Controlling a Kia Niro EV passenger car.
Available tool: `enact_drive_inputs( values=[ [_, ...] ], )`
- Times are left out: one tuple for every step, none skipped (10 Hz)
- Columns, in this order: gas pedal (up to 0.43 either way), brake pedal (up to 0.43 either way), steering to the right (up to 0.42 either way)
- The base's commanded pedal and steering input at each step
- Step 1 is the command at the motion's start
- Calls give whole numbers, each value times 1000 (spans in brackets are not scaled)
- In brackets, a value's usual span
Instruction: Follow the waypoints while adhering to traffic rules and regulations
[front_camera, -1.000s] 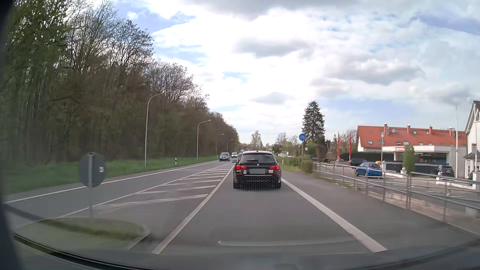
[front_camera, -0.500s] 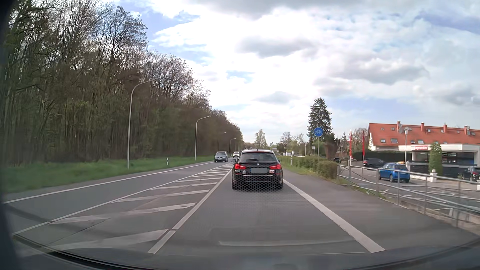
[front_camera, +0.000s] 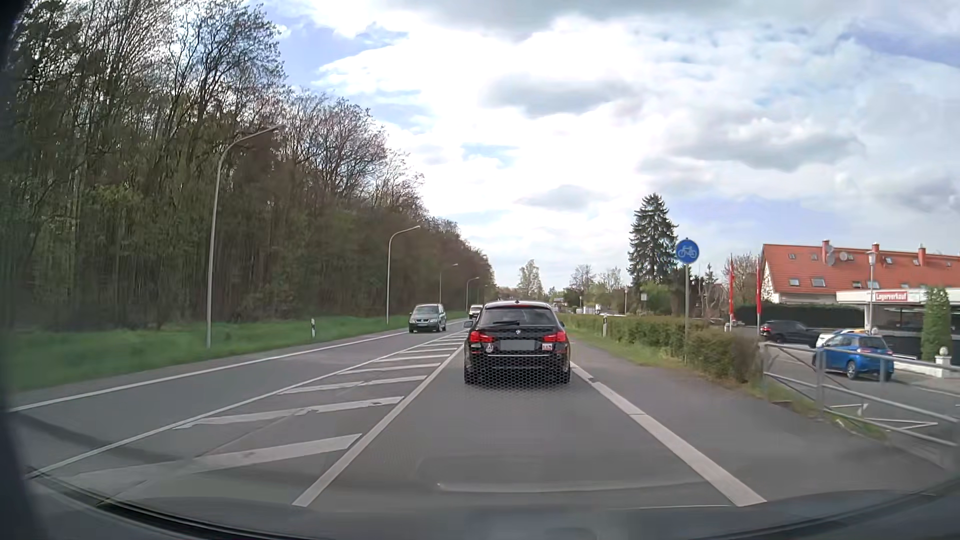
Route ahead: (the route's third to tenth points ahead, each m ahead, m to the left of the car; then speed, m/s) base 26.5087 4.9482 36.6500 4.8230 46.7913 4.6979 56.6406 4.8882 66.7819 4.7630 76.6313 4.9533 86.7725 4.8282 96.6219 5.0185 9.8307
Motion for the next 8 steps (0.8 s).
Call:
enact_drive_inputs(
  values=[
    [0, 171, -15],
    [0, 177, -15],
    [0, 171, -15],
    [0, 177, -15],
    [0, 177, -14],
    [0, 171, -11],
    [0, 171, -11],
    [0, 159, -10]
  ],
)
